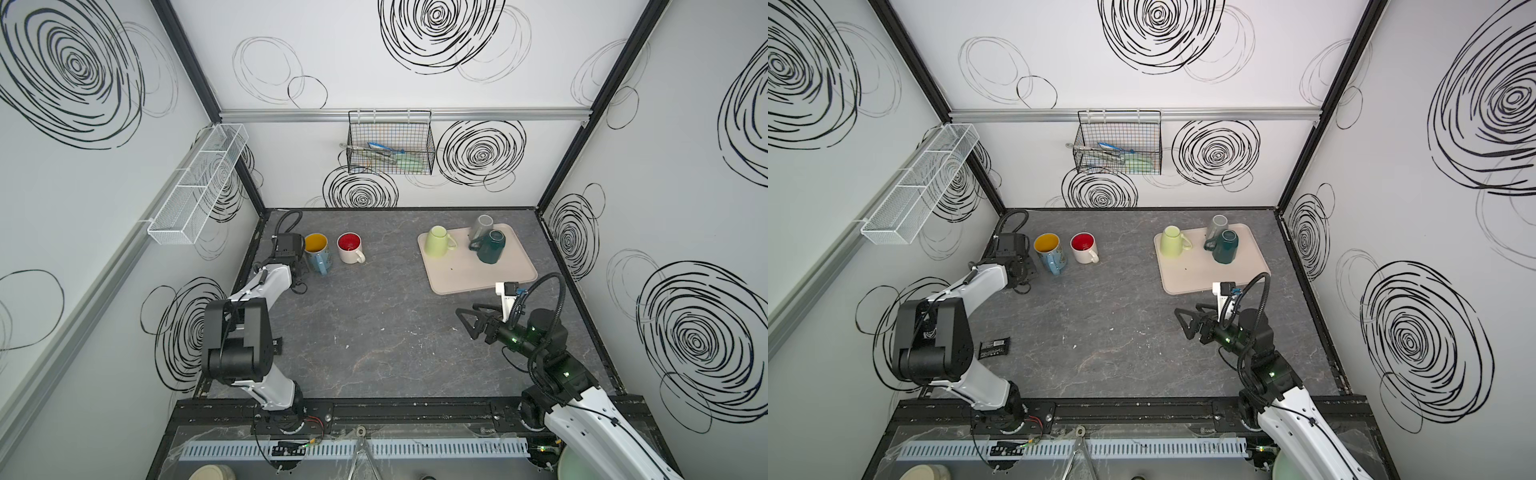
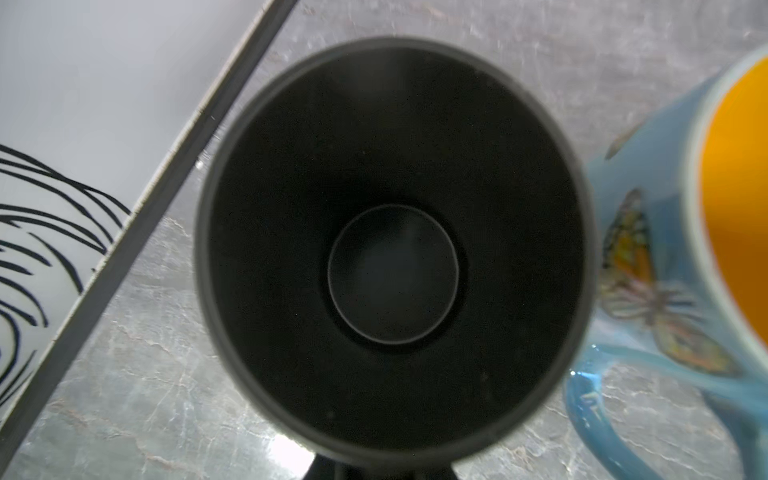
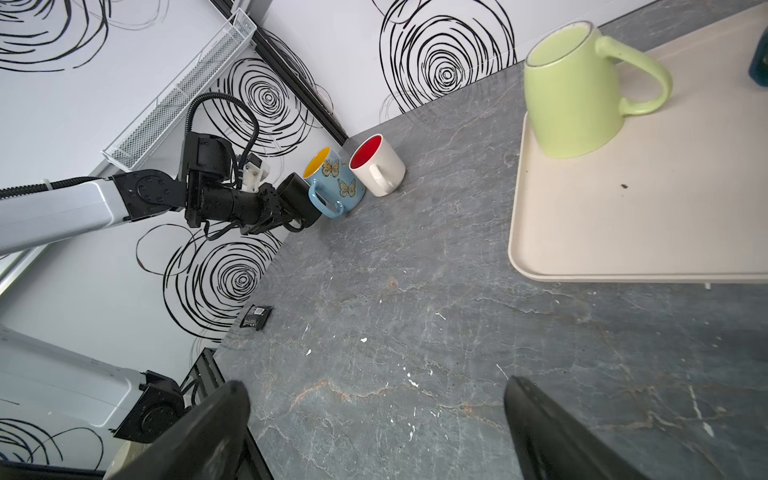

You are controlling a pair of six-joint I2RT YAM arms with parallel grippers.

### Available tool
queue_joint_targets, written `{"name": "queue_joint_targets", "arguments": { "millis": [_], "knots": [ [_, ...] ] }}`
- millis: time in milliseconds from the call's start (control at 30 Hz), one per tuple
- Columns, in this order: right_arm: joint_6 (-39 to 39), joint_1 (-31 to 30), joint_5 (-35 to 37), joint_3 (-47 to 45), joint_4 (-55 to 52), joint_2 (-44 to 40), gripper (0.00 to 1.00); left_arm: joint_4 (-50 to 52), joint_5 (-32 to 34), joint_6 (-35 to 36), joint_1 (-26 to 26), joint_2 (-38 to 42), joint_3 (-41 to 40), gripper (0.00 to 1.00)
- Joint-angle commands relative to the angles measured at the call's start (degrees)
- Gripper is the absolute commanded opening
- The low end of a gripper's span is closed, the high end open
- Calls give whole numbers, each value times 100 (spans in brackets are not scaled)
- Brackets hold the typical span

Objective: Turn the mug right side up
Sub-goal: Place the mug at the top-left of the table.

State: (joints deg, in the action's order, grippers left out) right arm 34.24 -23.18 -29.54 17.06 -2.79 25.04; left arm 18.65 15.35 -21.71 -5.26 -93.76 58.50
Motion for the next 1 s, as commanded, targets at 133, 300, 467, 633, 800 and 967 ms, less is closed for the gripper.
{"name": "queue_joint_targets", "arguments": {
  "millis": [133, 300, 467, 633, 800, 967],
  "knots": [
    [-49, 28, 40, 1, -38, -51, 100, -592, -134, -91, -46, 11, 155, 32],
    [23, 30, 83, -1, -29, -43, 100, -259, -182, -215, 22, 145, 144, 96],
    [82, 35, 183, -1, -48, -40, 100, 11, -523, -366, 47, 661, -124, 96],
    [4, 42, 464, -57, -55, 41, 100, -150, -785, -530, 92, 1698, -907, 96],
    [-321, 127, 1041, 31, -280, 465, 100, -150, -675, -469, 323, 3080, -1458, 96],
    [-341, 389, 1006, 8, -116, 790, 100, -317, -97, -485, 1392, 4723, -1850, 96]
  ]
}}
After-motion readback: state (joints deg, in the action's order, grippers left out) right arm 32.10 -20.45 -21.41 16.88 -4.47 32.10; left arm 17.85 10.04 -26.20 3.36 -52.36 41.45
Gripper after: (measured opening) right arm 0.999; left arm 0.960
